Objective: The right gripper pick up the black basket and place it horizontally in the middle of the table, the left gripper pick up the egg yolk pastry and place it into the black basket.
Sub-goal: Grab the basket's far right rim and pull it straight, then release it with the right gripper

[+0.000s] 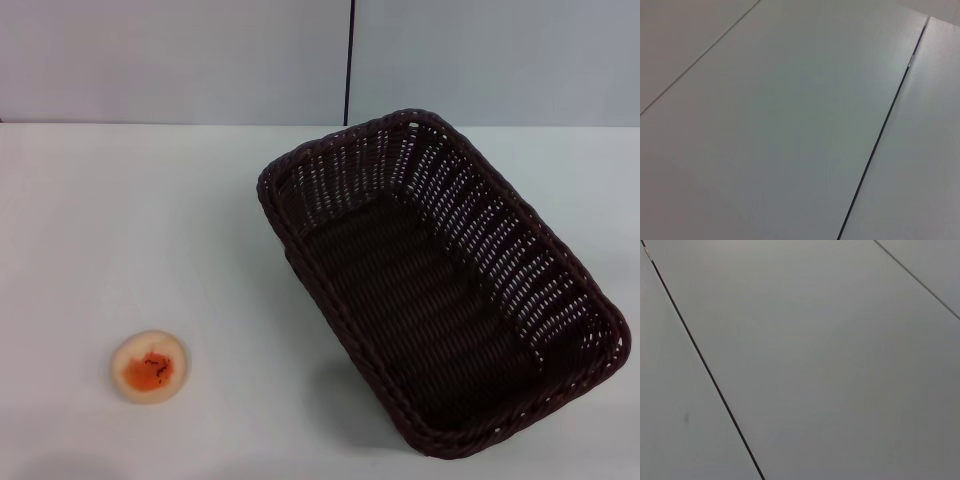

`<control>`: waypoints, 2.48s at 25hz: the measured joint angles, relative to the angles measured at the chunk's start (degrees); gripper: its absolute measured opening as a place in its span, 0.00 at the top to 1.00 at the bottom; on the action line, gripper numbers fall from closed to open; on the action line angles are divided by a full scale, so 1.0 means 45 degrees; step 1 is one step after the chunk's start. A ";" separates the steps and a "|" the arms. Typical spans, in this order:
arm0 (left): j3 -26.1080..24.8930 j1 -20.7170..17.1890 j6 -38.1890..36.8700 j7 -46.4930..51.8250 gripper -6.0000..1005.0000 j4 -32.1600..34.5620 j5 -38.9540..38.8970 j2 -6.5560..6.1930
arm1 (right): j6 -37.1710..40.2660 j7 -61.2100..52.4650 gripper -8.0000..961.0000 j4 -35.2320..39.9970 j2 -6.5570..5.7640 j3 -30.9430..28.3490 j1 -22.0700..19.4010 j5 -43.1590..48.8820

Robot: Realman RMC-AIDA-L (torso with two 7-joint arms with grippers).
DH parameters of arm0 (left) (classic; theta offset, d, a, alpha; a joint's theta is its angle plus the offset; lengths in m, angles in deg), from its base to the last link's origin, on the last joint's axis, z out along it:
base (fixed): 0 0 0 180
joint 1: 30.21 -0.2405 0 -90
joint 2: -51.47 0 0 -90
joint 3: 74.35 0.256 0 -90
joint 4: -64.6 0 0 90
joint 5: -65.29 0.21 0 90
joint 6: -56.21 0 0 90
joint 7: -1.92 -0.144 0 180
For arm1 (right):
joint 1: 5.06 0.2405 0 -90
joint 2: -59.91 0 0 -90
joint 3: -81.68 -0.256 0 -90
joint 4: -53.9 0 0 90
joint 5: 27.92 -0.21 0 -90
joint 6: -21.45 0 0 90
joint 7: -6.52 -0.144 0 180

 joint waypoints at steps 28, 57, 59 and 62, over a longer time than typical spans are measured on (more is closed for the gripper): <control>0.0022 0.0034 0.0055 0.0000 0.36 0.0002 0.0080 0.0026 | 0.2531 -1.5897 0.43 1.2800 -0.1555 0.0735 0.2382 1.2910; 0.0705 0.0054 0.0220 0.0020 0.36 -0.0020 0.0115 0.0066 | 0.2205 -1.9382 0.28 1.2886 -0.1094 0.7485 0.7207 2.2474; 0.0721 0.0083 0.0240 0.0020 0.37 -0.0020 0.0116 0.0073 | 0.2058 -1.9383 0.28 1.2818 -0.0955 0.7660 0.7284 2.2807; 0.0800 0.0106 0.0294 0.0020 0.37 -0.0020 0.0115 0.0083 | 0.1887 -1.9386 0.30 1.2451 -0.0854 0.7941 0.7395 2.2964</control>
